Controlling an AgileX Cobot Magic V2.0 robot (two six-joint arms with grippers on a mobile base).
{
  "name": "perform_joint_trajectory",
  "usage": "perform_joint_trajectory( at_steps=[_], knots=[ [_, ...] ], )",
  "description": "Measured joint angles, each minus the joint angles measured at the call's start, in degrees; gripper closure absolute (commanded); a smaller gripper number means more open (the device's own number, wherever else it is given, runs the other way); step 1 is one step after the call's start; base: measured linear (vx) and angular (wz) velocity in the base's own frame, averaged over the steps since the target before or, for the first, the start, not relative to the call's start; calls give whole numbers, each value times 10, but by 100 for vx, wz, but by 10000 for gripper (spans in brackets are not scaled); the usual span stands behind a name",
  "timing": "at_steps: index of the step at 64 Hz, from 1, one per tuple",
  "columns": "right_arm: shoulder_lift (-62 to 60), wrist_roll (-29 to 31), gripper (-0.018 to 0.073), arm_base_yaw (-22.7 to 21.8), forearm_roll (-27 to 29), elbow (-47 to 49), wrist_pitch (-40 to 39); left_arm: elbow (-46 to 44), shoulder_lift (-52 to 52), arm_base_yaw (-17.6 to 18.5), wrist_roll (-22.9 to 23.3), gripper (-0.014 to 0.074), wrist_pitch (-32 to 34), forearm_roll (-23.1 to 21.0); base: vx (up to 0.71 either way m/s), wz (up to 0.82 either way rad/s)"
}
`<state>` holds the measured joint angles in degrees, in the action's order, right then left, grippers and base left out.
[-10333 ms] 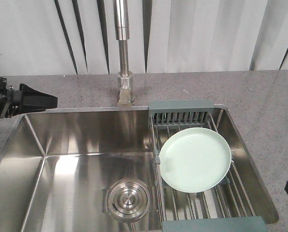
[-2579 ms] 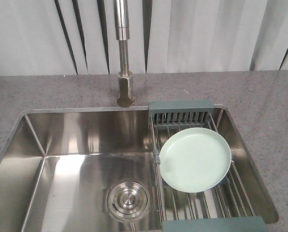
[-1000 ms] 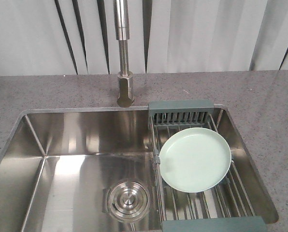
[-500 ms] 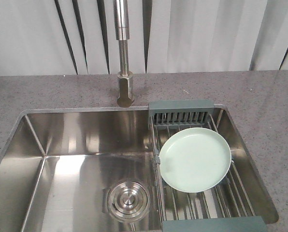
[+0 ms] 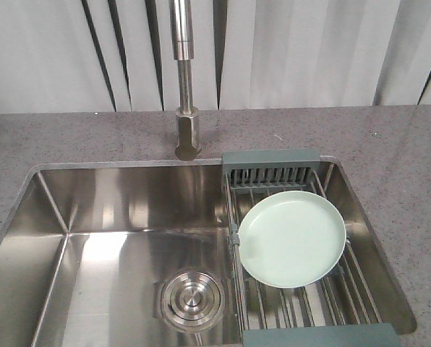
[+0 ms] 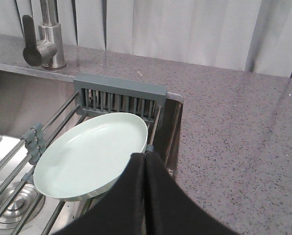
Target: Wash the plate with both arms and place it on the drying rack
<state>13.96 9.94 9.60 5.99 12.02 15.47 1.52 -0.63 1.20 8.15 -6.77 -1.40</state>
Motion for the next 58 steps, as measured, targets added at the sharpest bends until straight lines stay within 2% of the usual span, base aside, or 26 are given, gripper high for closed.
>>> perform_joint_trajectory(
  at_steps=[15, 28, 39, 58],
  knots=[
    [-64, -6, 569, 0, -16, -69, -36, 0, 0, 0, 0, 602, 0, 0, 0, 0],
    [-120, -82, 569, 0, -73, -131, -62, 0, 0, 0, 0, 602, 0, 0, 0, 0],
    [-145, -115, 569, 0, -82, -136, -78, 0, 0, 0, 0, 602, 0, 0, 0, 0],
    [-146, -119, 569, 0, -83, -136, -70, 0, 0, 0, 0, 602, -1, 0, 0, 0]
  ],
)
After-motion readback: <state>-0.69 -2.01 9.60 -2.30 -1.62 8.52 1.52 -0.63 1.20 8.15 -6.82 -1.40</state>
